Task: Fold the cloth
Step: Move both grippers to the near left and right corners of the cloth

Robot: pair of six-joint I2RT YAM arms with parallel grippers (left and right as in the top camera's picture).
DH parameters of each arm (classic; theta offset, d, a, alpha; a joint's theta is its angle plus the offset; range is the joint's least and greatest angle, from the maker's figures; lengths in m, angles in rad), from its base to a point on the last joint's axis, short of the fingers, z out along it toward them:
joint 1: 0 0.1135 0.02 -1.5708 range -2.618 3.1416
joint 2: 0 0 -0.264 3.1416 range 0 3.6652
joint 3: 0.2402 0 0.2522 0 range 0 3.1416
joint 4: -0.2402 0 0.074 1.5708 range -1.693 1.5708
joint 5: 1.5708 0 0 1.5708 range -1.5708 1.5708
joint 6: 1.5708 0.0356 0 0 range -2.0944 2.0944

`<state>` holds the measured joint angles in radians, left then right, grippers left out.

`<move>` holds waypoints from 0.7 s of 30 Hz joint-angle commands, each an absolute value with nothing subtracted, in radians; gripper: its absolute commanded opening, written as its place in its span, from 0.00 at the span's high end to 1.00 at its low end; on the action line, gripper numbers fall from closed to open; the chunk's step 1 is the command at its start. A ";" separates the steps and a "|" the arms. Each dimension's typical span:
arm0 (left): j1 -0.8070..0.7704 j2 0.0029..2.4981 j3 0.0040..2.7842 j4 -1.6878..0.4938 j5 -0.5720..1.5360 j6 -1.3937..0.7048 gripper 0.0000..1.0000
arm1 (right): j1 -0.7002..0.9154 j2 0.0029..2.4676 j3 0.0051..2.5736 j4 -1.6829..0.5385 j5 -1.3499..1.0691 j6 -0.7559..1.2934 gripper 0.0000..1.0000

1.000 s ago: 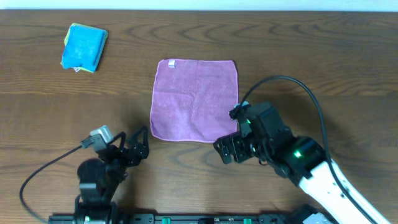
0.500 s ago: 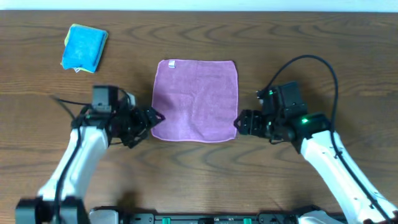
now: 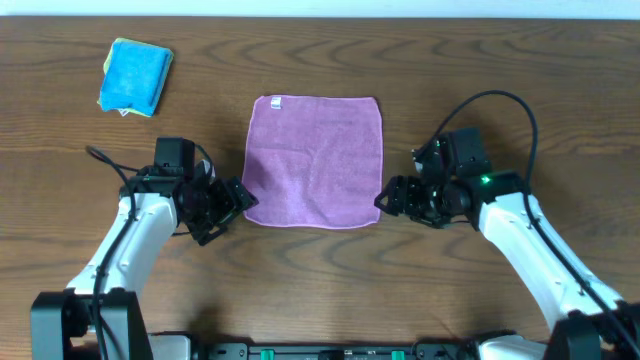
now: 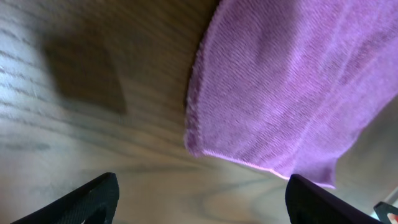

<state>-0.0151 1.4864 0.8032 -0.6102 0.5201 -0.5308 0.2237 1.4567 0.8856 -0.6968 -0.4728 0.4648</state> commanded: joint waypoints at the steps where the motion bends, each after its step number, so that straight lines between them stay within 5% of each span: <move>1: -0.014 1.523 0.822 -0.600 0.490 -0.513 0.13 | 0.216 1.476 0.881 -0.688 -0.506 0.474 0.28; 15: -0.015 1.656 0.822 -0.494 0.545 -0.586 0.26 | 0.216 1.476 0.881 -0.667 -0.505 0.474 0.27; 21: -0.016 1.693 0.822 -0.443 0.597 -0.611 0.41 | 0.216 1.476 0.881 -0.666 -0.493 0.474 0.29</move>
